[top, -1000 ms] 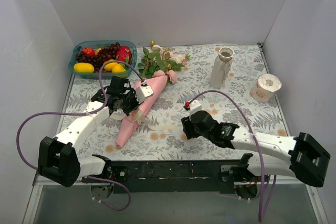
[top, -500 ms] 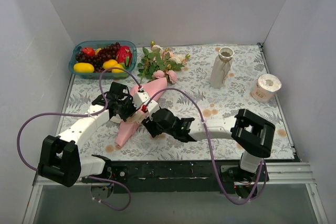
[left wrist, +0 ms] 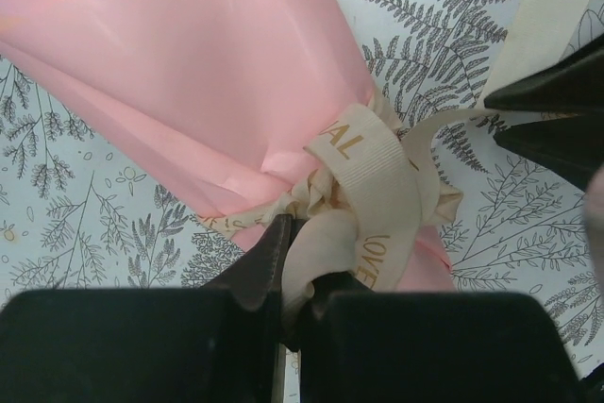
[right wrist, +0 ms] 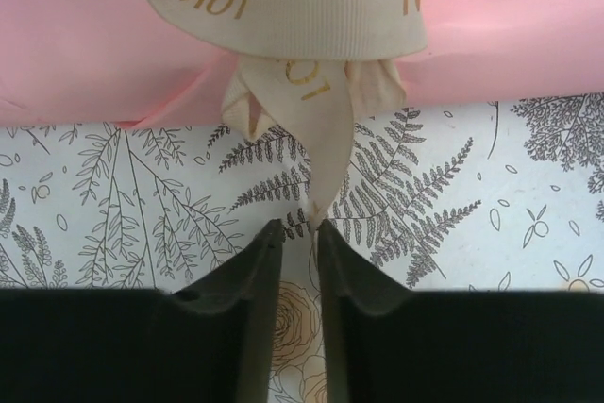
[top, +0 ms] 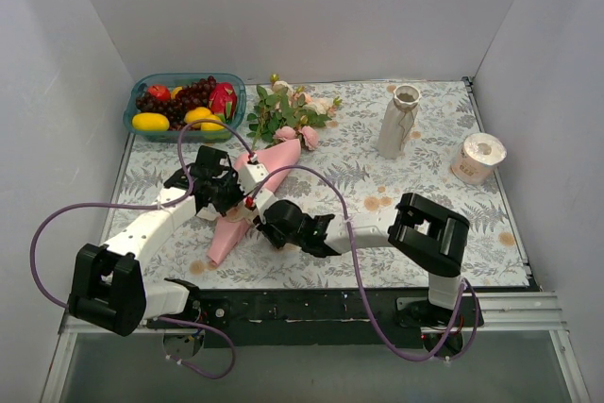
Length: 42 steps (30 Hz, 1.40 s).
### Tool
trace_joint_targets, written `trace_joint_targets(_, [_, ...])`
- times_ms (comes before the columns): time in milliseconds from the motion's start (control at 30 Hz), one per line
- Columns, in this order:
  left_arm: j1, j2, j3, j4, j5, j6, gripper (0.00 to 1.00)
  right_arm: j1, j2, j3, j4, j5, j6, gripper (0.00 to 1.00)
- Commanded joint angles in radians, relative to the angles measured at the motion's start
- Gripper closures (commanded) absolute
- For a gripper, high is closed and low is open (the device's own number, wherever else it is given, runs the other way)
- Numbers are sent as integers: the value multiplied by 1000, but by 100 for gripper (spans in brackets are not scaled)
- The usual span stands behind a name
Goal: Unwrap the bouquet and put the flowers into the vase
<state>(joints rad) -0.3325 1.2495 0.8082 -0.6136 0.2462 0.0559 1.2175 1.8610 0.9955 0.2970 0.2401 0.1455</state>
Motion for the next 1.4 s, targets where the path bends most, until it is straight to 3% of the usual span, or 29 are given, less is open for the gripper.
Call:
trace_joint_targets(0, [-4, -19, 48, -28, 38, 15, 100, -6, -26, -14, 76, 42, 19, 83])
trace_joint_targets(33, [-3, -18, 49, -32, 39, 13, 100, -6, -55, -29, 83, 74, 31, 98])
trace_joint_targets(467, [12, -7, 173, -115, 57, -2, 100, -12, -235, -221, 93, 192, 103, 99])
trace_joint_targets(767, [46, -10, 295, -204, 28, 32, 100, -67, -448, -331, -16, 301, 147, 99])
trace_joint_targets(1167, [50, -9, 279, -232, 68, 16, 100, -171, -828, -423, -384, 475, 253, 99])
trace_joint_targets(1367, [50, -36, 243, -158, -30, 13, 100, -219, -934, -410, -557, 521, 296, 99])
